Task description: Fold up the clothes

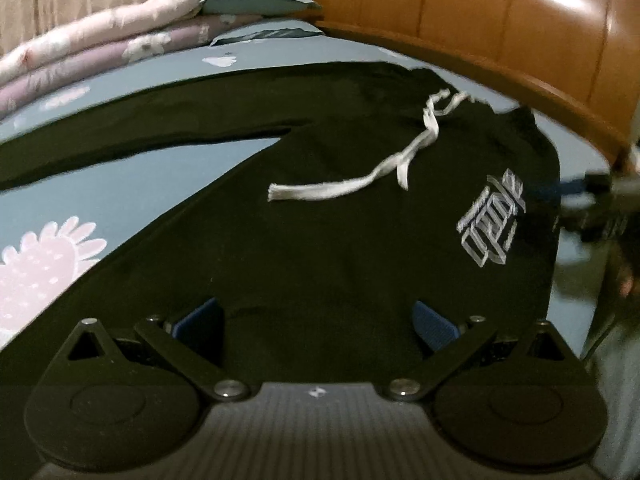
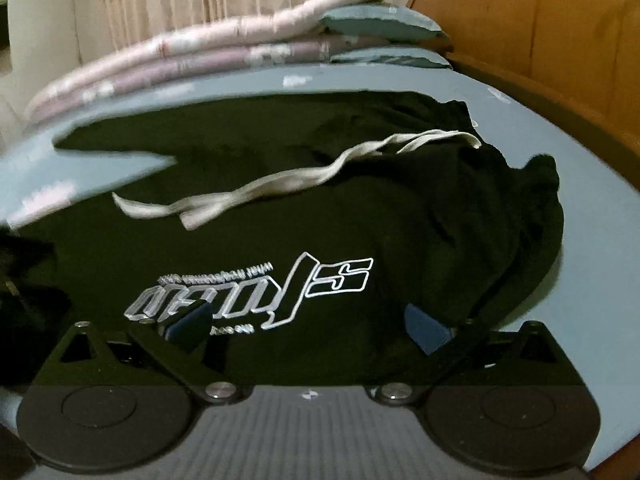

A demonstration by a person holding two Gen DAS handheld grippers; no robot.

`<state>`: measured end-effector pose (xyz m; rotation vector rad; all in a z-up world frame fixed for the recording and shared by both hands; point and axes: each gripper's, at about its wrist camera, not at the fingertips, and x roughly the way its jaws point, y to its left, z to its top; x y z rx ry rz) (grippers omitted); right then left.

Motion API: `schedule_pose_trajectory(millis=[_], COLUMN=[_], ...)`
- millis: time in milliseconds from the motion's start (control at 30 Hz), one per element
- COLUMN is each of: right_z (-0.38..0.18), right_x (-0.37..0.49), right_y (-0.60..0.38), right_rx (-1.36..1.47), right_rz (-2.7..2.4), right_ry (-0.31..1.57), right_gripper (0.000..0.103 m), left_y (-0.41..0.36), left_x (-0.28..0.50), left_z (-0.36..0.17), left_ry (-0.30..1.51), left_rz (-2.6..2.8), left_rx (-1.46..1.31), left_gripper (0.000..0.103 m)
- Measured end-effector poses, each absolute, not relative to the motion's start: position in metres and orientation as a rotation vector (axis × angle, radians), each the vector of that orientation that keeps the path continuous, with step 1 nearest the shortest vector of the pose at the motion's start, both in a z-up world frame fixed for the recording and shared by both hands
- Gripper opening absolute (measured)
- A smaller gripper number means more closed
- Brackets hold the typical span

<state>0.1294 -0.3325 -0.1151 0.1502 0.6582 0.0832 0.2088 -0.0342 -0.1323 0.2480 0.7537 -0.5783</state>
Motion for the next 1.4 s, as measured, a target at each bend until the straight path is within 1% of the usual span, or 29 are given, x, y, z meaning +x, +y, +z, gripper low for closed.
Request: schedule_pose_trajectory(millis=[133,267,333,500,533,700,767,833,1000,1133,1233,1400], right_z=[-0.114,-0.113,-0.112,-0.109,-0.108,-0.108,-0.107,-0.107,-0.106,-0.108,-0.108,-0.109], right_x=[0.118,0.11,0.107,0.098,0.097,0.096,0.097,0.098,0.102,0.108,0.108,0.107], right_y=[-0.353,-0.358,-0.358,-0.362,-0.364,-0.366,-0.364,-0.358,-0.34,-0.326,-0.319,-0.325], right_rx=[0.277,0.283,0.265,0.281,0.289,0.339,0.347,0.347,0.332,0.298,0.25,0.285], right_rz=[0.117,0.138,0.137,0.154,0.158,0.173,0.182,0.194,0.227,0.246,0.247,0.246], right_ry=[0.592,0.575,0.575,0.545,0.539,0.531,0.529,0.528,0.529,0.548,0.556,0.553], right_gripper=[0.103,0.103,0.103,0.103,0.103,0.103,0.103,0.103,0.103,0.103,0.103,0.103], left_y=[-0.035,-0.039,-0.049,-0.069,-0.07,-0.061,-0.049,-0.033,0.034,0.095,0.135,0.191], left_x=[0.206,0.191,0.185,0.169,0.161,0.129,0.127,0.129,0.154,0.176,0.182,0.174], left_z=[-0.121,-0.098,-0.096,-0.121,-0.124,-0.124,-0.116,-0.105,-0.084,-0.089,-0.102,-0.119], left_ry=[0.833,0.763,0.758,0.824,0.805,0.825,0.834,0.806,0.811,0.872,0.875,0.859], left_rz=[-0.489,-0.516,-0.536,-0.547,-0.535,-0.527,-0.526,-0.483,-0.356,-0.232,-0.162,-0.028], left_rx=[0.196,0.131,0.12,0.073,0.085,0.056,0.034,0.014,-0.11,-0.296,-0.404,-0.522], left_gripper=[0.102,0.102,0.102,0.102,0.102,0.102,0.102,0.102,0.102,0.102,0.102,0.102])
